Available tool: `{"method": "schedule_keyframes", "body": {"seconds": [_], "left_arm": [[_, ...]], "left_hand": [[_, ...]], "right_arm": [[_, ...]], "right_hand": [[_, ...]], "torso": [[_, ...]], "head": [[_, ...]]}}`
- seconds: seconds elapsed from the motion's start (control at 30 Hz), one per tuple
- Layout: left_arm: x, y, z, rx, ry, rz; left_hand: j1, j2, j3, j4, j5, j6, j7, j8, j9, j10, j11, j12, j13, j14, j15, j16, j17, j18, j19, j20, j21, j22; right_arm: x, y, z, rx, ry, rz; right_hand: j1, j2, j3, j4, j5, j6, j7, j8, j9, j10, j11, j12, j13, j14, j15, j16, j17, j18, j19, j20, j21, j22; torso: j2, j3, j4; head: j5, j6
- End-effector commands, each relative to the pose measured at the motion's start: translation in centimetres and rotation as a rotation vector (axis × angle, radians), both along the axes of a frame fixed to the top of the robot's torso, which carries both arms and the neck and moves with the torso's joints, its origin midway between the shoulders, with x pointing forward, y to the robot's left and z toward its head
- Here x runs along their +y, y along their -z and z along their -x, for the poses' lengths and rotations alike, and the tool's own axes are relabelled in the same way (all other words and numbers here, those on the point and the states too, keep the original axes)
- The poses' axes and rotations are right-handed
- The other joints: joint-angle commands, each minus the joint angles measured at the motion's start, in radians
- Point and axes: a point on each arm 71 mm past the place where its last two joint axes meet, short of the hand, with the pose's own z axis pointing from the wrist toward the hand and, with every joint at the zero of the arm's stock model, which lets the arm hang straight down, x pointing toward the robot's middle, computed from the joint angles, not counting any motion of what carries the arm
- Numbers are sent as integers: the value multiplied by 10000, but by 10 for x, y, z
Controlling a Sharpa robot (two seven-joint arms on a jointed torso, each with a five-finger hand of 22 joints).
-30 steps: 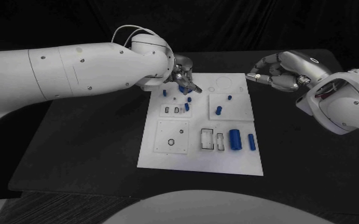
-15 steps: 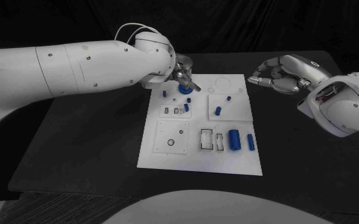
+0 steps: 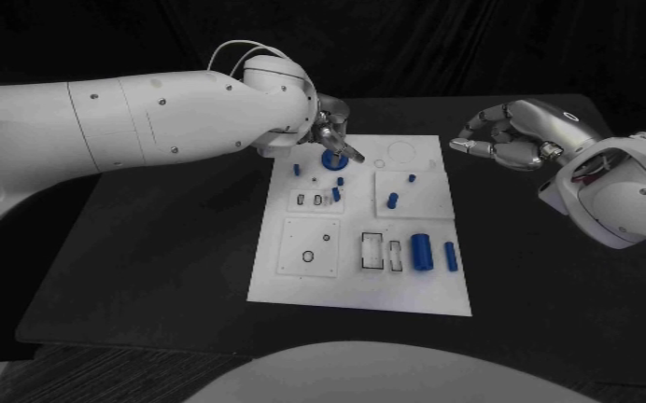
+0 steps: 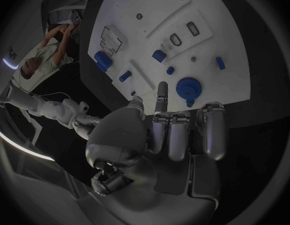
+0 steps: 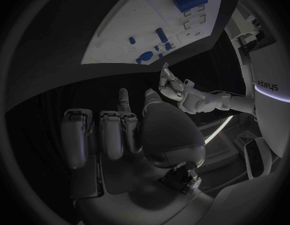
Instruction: Assemble the parts on the task board
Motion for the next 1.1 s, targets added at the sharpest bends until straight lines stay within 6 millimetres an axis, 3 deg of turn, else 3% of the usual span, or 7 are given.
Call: {"method": "schedule_keyframes", "body": {"seconds": [0.03, 0.17, 0.33, 0.77, 1.1], "left_arm": [[2, 1, 0, 166, -195, -480], [5, 4, -1, 340, -373, -880], [7, 6, -2, 452, -463, -1064], [4, 16, 0, 353, -465, -559], [7, 26, 3, 579, -506, -630]], "left_hand": [[-108, 3, 12, 68, 12, 187, -97, 169, 272, 1049, -121, 66, 2630, 1035, -119, 65, 2632, -205, 3, -114, 42, 30], [-130, -32, 61, 56, 115, 324, -230, 418, 758, 1049, -228, 66, 2630, 1035, -228, 65, 2632, -204, 17, -234, 31, 53], [-170, -42, 95, 64, 140, 354, -281, 575, 1112, 1049, -295, 66, 2630, 1035, -287, 65, 2632, -209, 27, -289, 19, 68], [-70, -2, 294, -56, 438, 93, -269, 549, 1593, 1049, -290, 66, 2630, 1035, -291, 65, 2632, -187, -46, -314, -85, -24], [-144, -8, 297, -21, 372, 142, -278, 589, 1728, 1049, -296, 66, 2630, 1035, -293, 65, 2632, -181, -61, -311, -108, -38]], "right_arm": [[0, 1, 1, 49, 114, -2], [0, 1, 1, 61, 96, -2], [0, 1, 2, 96, 113, 11], [1, 1, 1, 120, 91, 27], [0, 2, 0, 150, 143, 45]], "right_hand": [[67, 42, -45, 8, 65, 58, -18, 54, -12, 1064, 79, 25, 2634, 896, 74, -26, 1897, -3, 773, 79, -31, 2423], [65, 48, -47, 14, 71, 61, -19, 55, -12, 1064, 80, 25, 2634, 895, 74, -28, 1892, -1, 771, 79, -36, 2421], [74, 81, -58, 25, 133, 72, -23, 58, -15, 1064, 81, 25, 2634, 892, 75, -36, 1876, 1, 766, 79, -45, 2418], [157, 119, -99, 14, 342, 74, -26, 46, -32, 1064, 74, 25, 2634, 884, 70, -53, 1839, 7, 756, 77, -64, 2411], [156, 138, -120, 31, 393, 79, -26, 44, -38, 1064, 77, 25, 2634, 878, 70, -67, 1810, 13, 744, 76, -87, 2402]], "torso": [[-23, -15, -7], [-28, -28, -28], [-37, -42, -11], [-66, -41, 2], [-89, -41, 1]], "head": [[25, 2], [40, 2], [27, 2], [119, 2], [96, 2]]}}
